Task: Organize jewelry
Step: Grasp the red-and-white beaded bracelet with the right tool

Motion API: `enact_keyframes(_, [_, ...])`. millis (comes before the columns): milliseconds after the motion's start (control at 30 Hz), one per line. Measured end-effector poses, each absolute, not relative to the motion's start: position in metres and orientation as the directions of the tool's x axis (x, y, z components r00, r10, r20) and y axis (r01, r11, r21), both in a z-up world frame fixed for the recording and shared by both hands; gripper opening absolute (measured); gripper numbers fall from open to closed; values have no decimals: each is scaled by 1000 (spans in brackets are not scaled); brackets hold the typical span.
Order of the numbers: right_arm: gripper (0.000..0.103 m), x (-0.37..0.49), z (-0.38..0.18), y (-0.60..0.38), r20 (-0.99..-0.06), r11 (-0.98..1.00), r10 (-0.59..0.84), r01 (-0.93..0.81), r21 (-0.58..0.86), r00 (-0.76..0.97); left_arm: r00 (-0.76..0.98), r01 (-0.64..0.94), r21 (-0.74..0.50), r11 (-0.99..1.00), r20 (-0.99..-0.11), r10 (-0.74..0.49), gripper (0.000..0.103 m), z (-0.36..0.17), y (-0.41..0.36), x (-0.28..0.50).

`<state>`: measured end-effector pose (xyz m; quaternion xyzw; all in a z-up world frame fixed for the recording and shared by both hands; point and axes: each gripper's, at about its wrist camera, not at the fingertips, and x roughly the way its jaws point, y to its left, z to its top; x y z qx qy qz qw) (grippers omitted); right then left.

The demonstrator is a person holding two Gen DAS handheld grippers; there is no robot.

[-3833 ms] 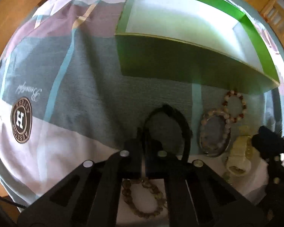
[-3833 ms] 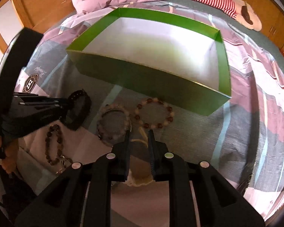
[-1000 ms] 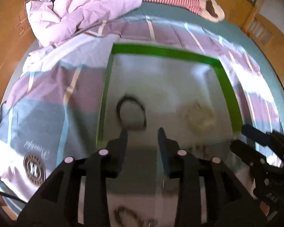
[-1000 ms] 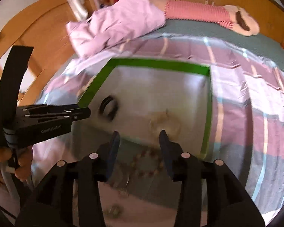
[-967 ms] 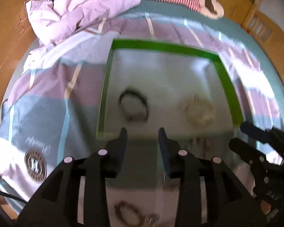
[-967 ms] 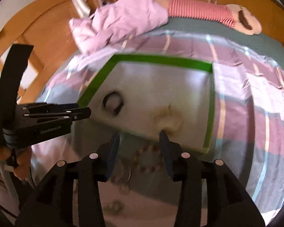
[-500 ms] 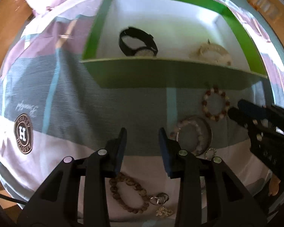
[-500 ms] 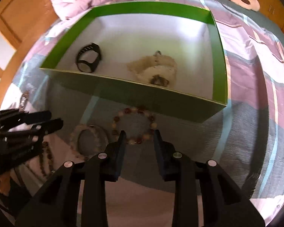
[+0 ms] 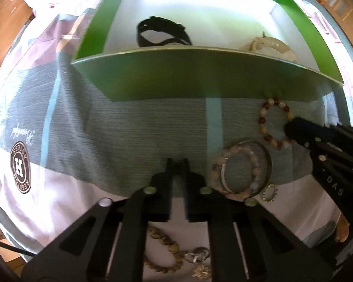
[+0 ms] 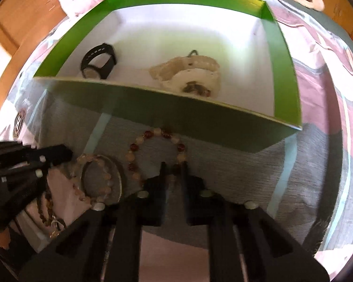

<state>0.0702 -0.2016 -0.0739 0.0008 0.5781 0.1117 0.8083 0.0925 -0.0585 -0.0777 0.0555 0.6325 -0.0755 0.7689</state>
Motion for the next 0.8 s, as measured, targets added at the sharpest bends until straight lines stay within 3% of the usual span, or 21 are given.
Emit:
enact_keyframes(167, [8, 63, -59, -198, -914, 963, 226, -217, 158, 337, 217, 108, 11, 994, -976, -13, 4, -70, -26, 101])
enact_keyframes(333, [8, 60, -61, -197, -923, 966, 206, -218, 139, 324, 224, 210, -36, 977, -971, -84, 10, -65, -41, 92])
enact_keyframes(433, [17, 62, -68, -198, -931, 973, 186, -193, 130, 314, 228, 249, -32, 968, -969, -91, 22, -68, -57, 87])
enact_keyframes(633, [20, 63, -72, -204, -933, 976, 165, -187, 108, 321, 222, 277, -8, 961, -972, -72, 22, -80, -72, 91])
enact_keyframes(733, [20, 64, -77, -201, -935, 977, 149, -193, 89, 323, 230, 271, -7, 962, -970, -72, 17, -78, -75, 89])
enact_keyframes(800, [20, 62, -76, -197, -932, 976, 130, -208, 61, 338, 237, 268, 2, 963, -970, -64, 4, -76, -69, 79])
